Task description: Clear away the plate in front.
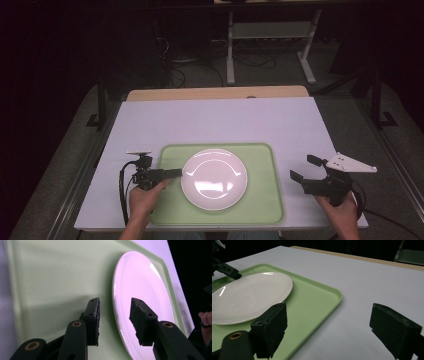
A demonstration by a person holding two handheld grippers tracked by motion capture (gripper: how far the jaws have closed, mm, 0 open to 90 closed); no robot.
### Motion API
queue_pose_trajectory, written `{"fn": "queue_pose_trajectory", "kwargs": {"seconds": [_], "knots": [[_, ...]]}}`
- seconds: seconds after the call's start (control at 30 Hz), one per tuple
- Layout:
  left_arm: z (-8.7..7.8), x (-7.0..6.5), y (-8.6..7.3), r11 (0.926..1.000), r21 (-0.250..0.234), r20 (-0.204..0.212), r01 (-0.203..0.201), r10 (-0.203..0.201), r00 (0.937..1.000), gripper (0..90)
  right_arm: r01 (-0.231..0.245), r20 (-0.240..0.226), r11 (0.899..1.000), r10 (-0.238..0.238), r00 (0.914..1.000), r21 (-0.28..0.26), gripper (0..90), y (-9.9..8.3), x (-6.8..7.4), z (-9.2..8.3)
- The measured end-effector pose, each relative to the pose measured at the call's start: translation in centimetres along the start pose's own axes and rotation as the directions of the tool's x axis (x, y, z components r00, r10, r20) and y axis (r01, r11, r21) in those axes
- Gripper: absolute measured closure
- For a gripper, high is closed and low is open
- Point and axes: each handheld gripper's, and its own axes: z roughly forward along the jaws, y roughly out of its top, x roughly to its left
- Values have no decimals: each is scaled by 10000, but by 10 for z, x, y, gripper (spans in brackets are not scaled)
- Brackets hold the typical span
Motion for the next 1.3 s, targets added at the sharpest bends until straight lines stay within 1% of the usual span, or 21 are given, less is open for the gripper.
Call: {"fn": "queue_pose_trajectory", "kwargs": {"seconds": [0.07,0.13,0.2,0.23,0.33,0.37,0.4,0.43,0.47,0.57,0.6,0.73,1.0,1.03,1.07,1.1,1.13,1.17,1.23,1.27,1.3], "knots": [[-4,-4,0,9985,-69,-193,-547,546,9983,572,12,9,10000,-12,10000,-2,135,0,0,0],[-6,-7,1,9938,20,-453,-1109,1109,9928,555,-15,26,10000,15,10000,26,135,0,0,1],[-8,-8,1,9883,-35,-604,-1524,1519,9865,531,17,43,10000,-17,10000,43,135,0,0,1],[-8,-8,1,9883,-35,-604,-1524,1519,9865,525,17,43,10000,-17,10000,43,135,0,0,1],[-13,-12,1,9706,26,-749,-2407,2402,9678,491,-35,68,10000,35,10000,37,136,0,0,0],[-13,-12,1,9706,26,-749,-2407,2402,9678,484,-54,58,10000,54,10000,36,135,-1,0,-1],[-15,-12,1,9626,-71,-803,-2709,2695,9597,476,-44,66,10000,44,10000,27,135,-1,0,-1],[-15,-12,1,9626,-71,-803,-2709,2695,9597,468,-44,66,10000,44,10000,27,135,-1,0,-1],[-18,-14,1,9524,-88,-803,-3048,3032,9495,455,-21,83,10000,21,10000,26,136,-1,0,-2],[-21,-16,1,9352,-105,-879,-3539,3517,9320,433,-33,89,10000,33,10000,-17,135,-1,-1,-3],[-21,-16,1,9352,-105,-879,-3539,3517,9320,422,-33,89,10000,33,10000,-17,135,-1,-1,-3],[-25,-20,0,9032,12,-963,-4292,4273,8990,379,-33,125,10000,33,9999,1,135,-1,-2,-3],[-40,-18,-2,8513,-250,-1332,-5240,5167,8458,298,33,218,9999,-37,9998,165,135,-2,-3,-2],[-42,-18,-2,8428,-290,-1376,-5375,5293,8372,293,45,241,9997,-50,9997,220,135,-2,-3,-2],[-44,-17,-3,8297,-314,-1468,-5573,5477,8237,288,36,272,9997,-43,9996,261,135,-2,-3,-1],[-44,-17,-3,8297,-314,-1468,-5573,5477,8237,283,9,277,9995,-18,9996,301,135,-3,-4,-1],[-47,-16,-5,8166,-436,-1549,-5755,5635,8114,279,8,289,9995,-17,9996,307,135,-3,-4,-1],[-47,-16,-5,8166,-436,-1549,-5755,5635,8114,277,8,289,9995,-17,9996,307,135,-3,-4,-1],[-53,-14,-6,7966,-627,-1623,-6013,5863,7937,275,15,364,9995,-26,9993,301,135,-3,-3,-3],[-54,-13,-8,7892,-716,-1696,-6099,5930,7872,273,23,373,9995,-34,9993,309,135,-3,-3,-4],[-54,-13,-8,7892,-716,-1696,-6099,5930,7872,271,53,392,9995,-65,9992,320,134,-3,-2,-4]]}}
